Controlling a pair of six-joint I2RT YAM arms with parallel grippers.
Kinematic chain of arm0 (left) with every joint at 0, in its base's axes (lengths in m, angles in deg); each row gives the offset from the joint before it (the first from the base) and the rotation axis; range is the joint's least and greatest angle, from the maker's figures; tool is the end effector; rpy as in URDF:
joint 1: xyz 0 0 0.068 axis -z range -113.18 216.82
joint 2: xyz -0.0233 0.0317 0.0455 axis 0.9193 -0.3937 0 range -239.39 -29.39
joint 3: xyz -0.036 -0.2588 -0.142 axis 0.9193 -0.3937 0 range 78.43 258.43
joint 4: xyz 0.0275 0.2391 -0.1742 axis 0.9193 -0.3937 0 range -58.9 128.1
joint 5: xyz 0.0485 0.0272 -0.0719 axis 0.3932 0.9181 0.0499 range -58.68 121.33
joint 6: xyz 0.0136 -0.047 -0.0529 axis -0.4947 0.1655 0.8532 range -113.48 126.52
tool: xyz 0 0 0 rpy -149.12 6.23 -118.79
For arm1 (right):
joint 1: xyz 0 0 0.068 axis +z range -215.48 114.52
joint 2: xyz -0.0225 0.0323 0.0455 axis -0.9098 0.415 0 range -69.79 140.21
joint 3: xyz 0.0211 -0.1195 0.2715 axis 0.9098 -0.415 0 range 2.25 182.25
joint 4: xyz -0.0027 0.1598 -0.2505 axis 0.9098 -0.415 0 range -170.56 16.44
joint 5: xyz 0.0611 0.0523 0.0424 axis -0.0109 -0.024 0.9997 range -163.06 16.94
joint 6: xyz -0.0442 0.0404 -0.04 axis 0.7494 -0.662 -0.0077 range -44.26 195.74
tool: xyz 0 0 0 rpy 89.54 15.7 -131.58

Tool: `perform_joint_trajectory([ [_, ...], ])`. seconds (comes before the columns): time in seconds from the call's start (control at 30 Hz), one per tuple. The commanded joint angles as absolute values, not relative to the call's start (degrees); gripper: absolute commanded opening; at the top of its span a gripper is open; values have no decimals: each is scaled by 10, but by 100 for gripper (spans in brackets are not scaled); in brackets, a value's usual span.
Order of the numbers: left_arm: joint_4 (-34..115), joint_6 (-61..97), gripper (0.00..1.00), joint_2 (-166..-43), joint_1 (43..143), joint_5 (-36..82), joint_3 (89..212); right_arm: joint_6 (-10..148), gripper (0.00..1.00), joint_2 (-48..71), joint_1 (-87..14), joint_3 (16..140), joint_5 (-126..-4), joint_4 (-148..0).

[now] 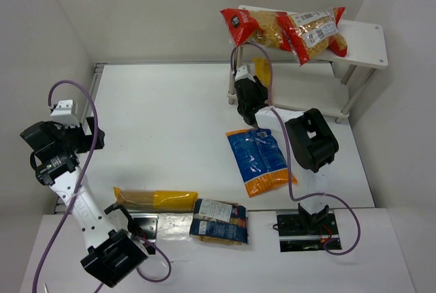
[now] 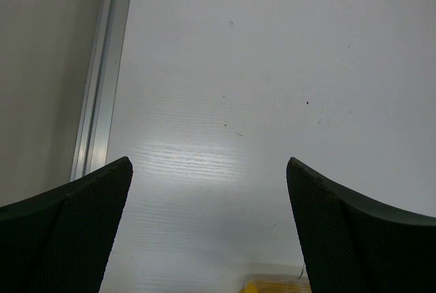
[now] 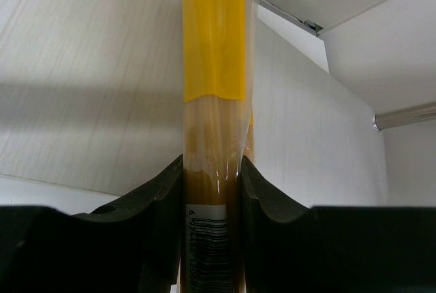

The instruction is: Place and organize the pasta boxes and bags onto the shelf

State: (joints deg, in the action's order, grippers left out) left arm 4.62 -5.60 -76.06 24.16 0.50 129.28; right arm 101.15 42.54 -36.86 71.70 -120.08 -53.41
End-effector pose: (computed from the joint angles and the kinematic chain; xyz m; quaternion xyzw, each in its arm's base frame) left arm 0.1738 0.1187 0.3431 -0.0895 0.8379 0.0205 0.5380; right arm 0.4455 0.1934 0.1883 -0.1499 0.7806 -0.3178 0.5169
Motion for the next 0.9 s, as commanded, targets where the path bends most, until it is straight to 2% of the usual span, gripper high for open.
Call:
perform_joint_trajectory([
  [0.0,51,-69,99,-754,234,-15,1290,1007,3,413,-366,770,-1241,-433],
  [0.1,51,-69,99,-759,234,-15,1290,1002,7,424,-360,781,-1236,-438],
  [0.23,51,-69,99,-759,234,-15,1290,1002,22,431,-360,786,-1231,-446],
  [0.57,51,-69,99,-759,229,-15,1290,997,31,453,-360,802,-1236,-452],
  [0.63,51,-69,99,-759,229,-15,1290,996,40,453,-360,807,-1236,-457],
  [0.67,51,-69,99,-759,229,-15,1290,996,52,453,-360,813,-1236,-457],
  [0.87,51,-69,99,-754,229,-15,1290,996,70,464,-360,823,-1241,-457],
])
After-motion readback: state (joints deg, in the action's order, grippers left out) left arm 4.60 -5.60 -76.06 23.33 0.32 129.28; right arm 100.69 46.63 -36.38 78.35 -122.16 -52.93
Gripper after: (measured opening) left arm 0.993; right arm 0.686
